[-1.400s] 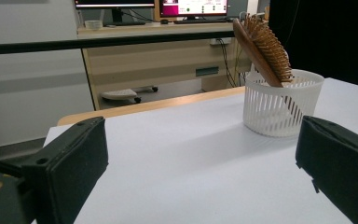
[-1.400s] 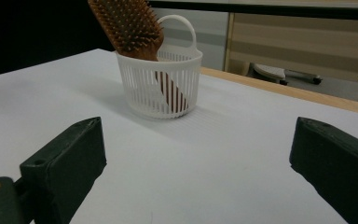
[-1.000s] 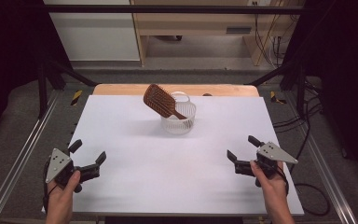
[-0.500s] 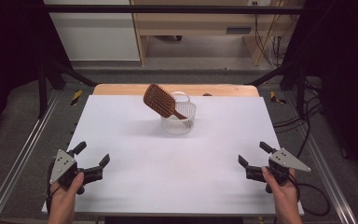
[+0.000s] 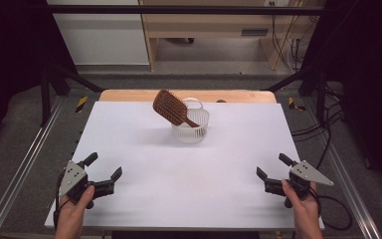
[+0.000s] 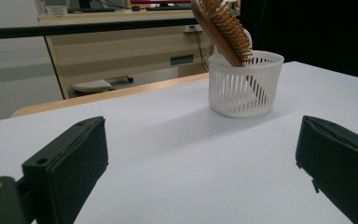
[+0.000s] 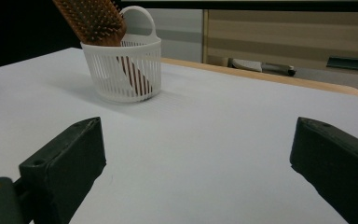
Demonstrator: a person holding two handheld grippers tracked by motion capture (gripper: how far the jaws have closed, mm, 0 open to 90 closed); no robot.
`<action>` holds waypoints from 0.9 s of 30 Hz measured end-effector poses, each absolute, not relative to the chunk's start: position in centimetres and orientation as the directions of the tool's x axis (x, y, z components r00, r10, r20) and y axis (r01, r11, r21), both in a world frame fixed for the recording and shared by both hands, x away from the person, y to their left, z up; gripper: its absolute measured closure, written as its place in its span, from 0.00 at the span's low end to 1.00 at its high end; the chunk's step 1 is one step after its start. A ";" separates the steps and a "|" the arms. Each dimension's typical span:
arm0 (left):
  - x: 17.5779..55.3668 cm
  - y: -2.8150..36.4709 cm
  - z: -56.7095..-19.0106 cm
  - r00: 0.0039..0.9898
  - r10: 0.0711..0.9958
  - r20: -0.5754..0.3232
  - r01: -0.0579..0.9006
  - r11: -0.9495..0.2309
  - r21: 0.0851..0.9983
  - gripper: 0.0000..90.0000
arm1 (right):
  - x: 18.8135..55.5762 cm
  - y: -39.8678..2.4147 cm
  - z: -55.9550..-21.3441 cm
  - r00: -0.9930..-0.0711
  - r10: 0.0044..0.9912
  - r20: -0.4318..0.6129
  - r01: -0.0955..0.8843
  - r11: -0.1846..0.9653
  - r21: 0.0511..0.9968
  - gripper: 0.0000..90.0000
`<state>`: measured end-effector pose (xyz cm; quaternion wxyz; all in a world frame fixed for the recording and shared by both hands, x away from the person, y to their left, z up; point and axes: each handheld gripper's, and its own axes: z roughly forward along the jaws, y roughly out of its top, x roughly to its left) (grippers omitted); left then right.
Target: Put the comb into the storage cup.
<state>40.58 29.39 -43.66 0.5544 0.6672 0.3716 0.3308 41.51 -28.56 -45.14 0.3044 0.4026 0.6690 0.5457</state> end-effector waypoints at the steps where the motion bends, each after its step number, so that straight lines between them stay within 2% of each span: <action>1: 40.6 29.3 -43.7 0.506 0.862 0.029 0.130 -0.110 0.985 0.03 | 41.5 -28.6 -45.2 -0.491 0.871 0.032 0.206 0.081 0.975 0.04; 10: 40.4 28.7 -44.0 0.523 0.852 0.029 0.140 -0.120 0.983 0.03 | 41.4 -28.4 -45.5 -0.506 0.862 0.035 0.206 0.081 0.975 0.04; 27: 39.8 29.0 -44.0 0.526 0.850 -0.031 0.156 -0.061 0.986 0.03 | 41.5 -26.8 -46.2 -0.567 0.824 0.007 0.197 0.128 0.972 0.04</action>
